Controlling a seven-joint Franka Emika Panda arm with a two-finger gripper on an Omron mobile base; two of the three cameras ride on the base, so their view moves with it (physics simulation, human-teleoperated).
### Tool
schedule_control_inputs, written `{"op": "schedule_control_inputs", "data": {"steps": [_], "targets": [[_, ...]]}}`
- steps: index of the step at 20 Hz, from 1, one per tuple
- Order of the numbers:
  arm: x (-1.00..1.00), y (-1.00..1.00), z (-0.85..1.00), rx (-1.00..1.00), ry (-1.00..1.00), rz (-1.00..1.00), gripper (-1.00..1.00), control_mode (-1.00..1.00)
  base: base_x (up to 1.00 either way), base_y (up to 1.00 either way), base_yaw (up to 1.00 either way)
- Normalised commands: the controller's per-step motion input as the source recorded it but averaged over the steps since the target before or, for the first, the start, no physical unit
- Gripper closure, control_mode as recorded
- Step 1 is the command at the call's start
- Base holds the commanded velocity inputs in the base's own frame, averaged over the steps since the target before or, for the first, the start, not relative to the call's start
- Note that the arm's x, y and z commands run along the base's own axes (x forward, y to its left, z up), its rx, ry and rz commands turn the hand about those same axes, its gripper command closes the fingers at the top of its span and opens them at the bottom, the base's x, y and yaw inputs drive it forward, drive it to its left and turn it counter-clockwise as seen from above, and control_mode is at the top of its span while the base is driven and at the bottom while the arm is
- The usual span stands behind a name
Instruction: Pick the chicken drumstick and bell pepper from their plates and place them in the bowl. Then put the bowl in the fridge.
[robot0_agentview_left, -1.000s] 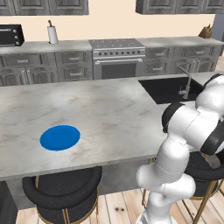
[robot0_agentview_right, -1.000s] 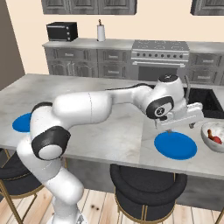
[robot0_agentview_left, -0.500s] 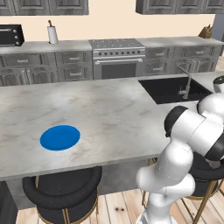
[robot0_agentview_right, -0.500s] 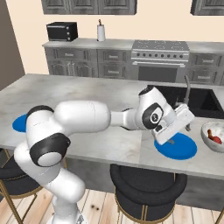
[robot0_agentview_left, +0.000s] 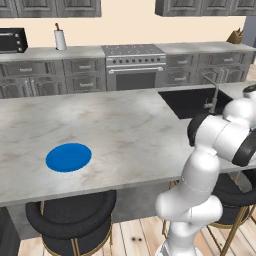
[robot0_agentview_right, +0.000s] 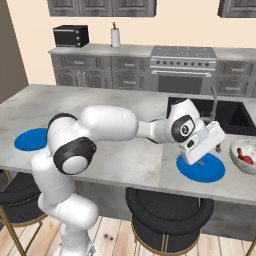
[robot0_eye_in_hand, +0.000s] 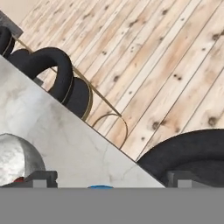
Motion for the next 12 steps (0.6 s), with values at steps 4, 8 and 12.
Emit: {"op": "schedule_control_inputs", "data": {"steps": [4, 8, 12], "targets": [[0.15, -0.40, -0.01, 0.36, 0.07, 0.10, -1.00, -1.00, 0.00, 0.00, 0.00], [0.15, -0.45, -0.02, 0.26, -0.11, 0.14, -1.00, -1.00, 0.00, 0.00, 0.00], [0.28, -0.41, 0.00, 0.00, -0.06, 0.09, -1.00, -1.00, 0.00, 0.00, 0.00]]}}
